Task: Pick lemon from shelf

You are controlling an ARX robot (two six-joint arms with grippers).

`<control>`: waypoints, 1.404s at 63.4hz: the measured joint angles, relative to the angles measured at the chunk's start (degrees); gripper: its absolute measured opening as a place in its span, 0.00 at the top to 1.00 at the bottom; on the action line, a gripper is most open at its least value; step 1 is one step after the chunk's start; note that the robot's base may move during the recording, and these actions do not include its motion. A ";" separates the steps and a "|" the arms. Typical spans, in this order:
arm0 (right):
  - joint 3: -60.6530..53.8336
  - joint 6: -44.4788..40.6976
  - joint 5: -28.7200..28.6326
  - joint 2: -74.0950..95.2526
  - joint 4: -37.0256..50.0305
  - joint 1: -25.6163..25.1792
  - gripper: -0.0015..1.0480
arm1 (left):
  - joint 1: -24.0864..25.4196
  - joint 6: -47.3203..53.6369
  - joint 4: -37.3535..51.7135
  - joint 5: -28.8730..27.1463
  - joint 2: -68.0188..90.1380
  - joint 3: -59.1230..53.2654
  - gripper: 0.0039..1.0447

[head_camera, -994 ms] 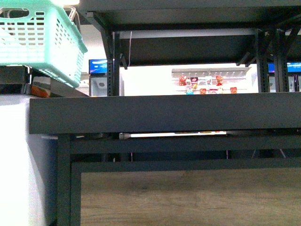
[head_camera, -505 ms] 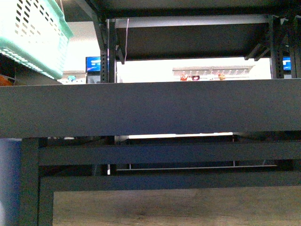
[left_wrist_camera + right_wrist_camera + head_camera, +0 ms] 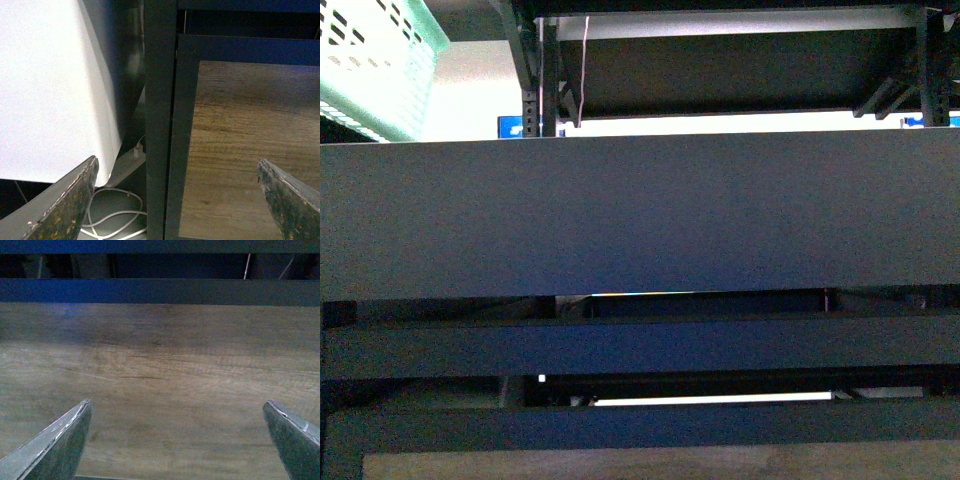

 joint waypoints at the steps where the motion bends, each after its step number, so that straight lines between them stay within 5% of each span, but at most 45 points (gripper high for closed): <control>1: 0.00 0.00 -0.04 0.00 0.00 0.00 0.02 | 0.00 0.00 0.00 0.00 0.00 0.00 0.07; 89: 0.02 0.02 0.02 0.02 0.00 0.00 0.02 | 0.00 0.02 0.00 -0.02 0.00 0.00 0.07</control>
